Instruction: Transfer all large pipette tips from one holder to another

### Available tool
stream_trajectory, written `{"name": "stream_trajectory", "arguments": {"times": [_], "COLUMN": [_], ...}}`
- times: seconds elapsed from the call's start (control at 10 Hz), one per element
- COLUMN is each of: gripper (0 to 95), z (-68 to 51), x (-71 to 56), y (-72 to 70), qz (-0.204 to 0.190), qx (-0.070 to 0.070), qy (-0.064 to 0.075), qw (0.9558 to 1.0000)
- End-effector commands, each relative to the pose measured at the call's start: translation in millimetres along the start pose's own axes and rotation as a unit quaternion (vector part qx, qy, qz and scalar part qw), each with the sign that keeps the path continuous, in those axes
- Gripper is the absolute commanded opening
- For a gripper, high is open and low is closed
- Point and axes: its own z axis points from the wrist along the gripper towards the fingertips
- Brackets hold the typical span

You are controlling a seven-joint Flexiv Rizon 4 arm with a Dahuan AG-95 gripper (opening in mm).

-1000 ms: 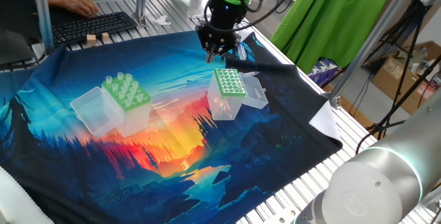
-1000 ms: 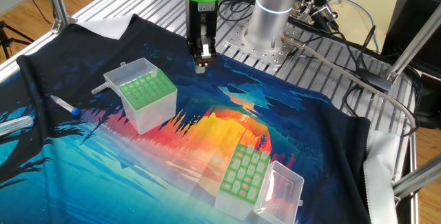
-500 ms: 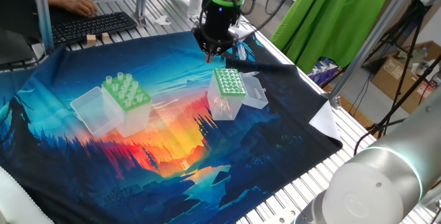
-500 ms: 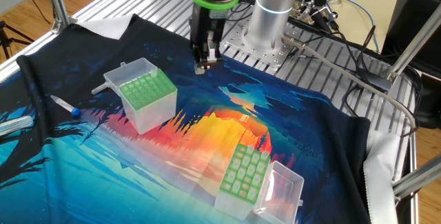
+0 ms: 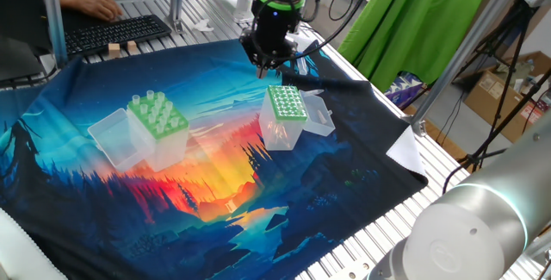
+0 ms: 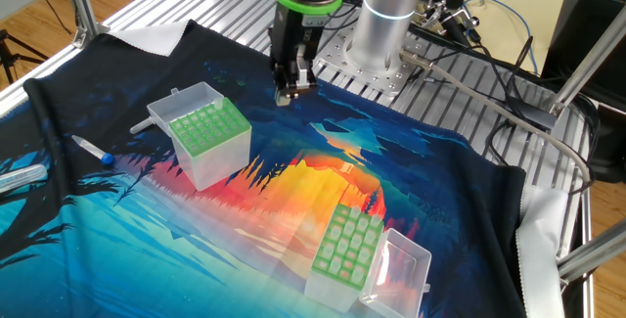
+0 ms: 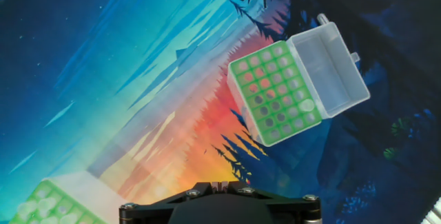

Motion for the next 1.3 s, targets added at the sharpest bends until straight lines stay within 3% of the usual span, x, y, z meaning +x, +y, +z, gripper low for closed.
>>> {"name": "stream_trajectory", "arguments": {"times": [0.1, 0.4, 0.6, 0.8, 1.3], "gripper": [0.0, 0.0, 0.0, 0.0, 0.0], "z": [-0.5, -0.5, 2.1, 12.9, 40.9], "x": [0.1, 0.1, 1.0, 8.0, 43.3], "y": [1.2, 1.2, 4.2, 17.6, 54.4], "qz": [0.012, 0.019, 0.023, 0.031, 0.052], "qx": [-0.007, -0.021, -0.019, -0.015, -0.013], "qy": [0.028, 0.041, 0.039, 0.037, 0.037], "qw": [0.9995, 0.9988, 0.9988, 0.9987, 0.9979]}}
